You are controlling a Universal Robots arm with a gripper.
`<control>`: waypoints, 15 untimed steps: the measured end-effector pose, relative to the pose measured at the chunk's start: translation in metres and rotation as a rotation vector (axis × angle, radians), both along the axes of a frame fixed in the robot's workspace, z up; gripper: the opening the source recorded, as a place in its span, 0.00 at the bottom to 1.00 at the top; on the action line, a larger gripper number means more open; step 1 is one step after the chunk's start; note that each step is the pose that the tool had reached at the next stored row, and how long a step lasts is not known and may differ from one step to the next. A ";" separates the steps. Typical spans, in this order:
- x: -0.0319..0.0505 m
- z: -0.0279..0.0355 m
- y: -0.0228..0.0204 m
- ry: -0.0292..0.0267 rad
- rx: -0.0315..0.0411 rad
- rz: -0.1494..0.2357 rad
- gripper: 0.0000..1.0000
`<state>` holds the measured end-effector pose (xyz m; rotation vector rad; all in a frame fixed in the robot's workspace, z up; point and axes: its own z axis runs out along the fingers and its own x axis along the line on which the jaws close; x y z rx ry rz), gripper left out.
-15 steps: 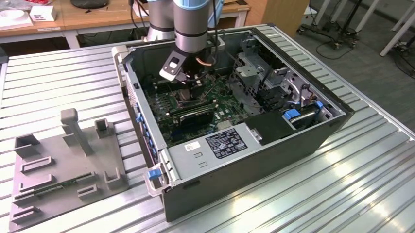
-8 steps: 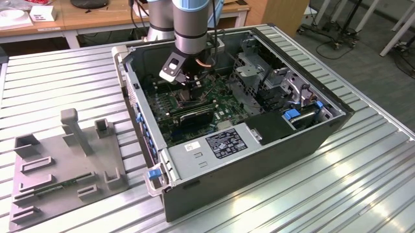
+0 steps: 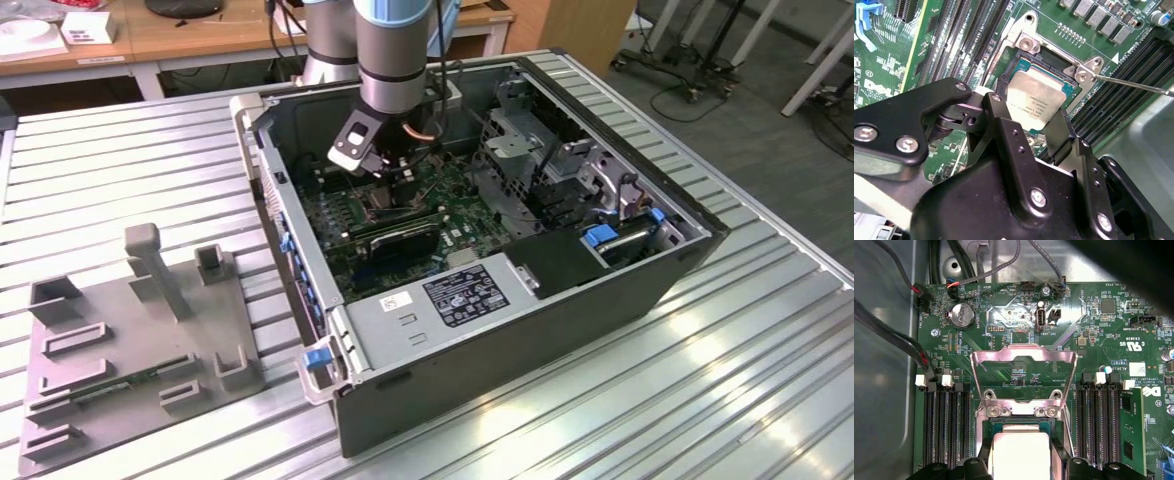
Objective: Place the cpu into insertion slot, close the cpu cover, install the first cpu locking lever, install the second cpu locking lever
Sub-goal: 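Place the cpu into insertion slot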
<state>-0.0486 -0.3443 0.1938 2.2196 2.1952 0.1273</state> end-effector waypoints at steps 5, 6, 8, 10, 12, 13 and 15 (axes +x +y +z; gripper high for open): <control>-0.0002 -0.0011 0.0000 0.0000 0.0001 0.000 0.54; -0.0003 -0.0015 0.0000 0.0002 -0.0001 0.000 0.54; -0.0004 -0.0018 -0.0001 0.0002 -0.0003 0.000 0.54; -0.0003 -0.0019 0.0000 0.0001 0.0000 0.000 0.54; -0.0005 -0.0020 0.0000 -0.0002 0.0002 0.000 0.54; -0.0011 -0.0021 0.0001 -0.0004 0.0004 0.000 0.54; -0.0031 -0.0023 0.0001 -0.0013 0.0009 0.000 0.54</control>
